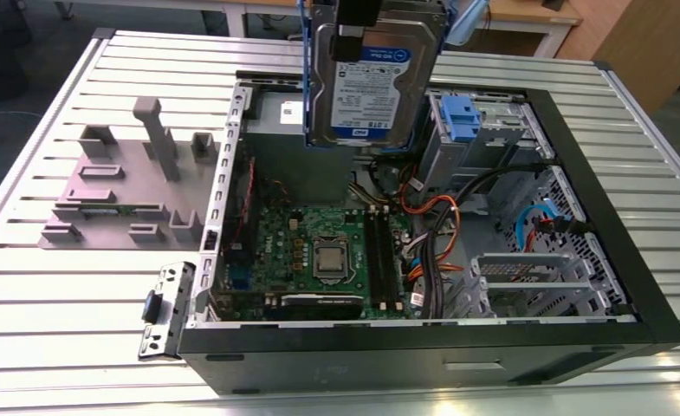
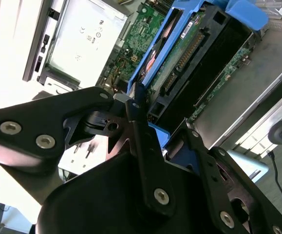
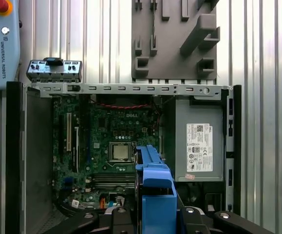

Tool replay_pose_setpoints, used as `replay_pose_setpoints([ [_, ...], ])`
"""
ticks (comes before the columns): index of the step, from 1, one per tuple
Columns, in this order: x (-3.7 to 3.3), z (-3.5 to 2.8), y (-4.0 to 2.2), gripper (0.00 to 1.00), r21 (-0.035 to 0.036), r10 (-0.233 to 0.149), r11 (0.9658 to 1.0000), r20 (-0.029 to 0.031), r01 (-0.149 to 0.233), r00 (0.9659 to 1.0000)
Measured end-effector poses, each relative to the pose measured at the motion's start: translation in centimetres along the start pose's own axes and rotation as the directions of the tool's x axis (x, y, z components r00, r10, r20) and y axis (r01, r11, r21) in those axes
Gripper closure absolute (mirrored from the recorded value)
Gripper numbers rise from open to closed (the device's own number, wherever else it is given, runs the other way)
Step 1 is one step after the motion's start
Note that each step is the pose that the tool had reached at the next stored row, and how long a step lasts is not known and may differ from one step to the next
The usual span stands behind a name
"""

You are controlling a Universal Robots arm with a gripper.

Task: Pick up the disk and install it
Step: 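Pick up the disk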

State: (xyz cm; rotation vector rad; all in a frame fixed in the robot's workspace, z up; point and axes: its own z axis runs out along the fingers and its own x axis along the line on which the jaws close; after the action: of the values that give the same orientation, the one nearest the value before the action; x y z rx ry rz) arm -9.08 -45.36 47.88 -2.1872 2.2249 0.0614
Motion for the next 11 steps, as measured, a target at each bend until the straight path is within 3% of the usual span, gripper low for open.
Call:
replay_pose_setpoints([
  [11, 0.10, 0.02, -0.17, 0.64, 0.0000, 0.000, 1.0000, -0.0010, 0.000, 1.0000],
])
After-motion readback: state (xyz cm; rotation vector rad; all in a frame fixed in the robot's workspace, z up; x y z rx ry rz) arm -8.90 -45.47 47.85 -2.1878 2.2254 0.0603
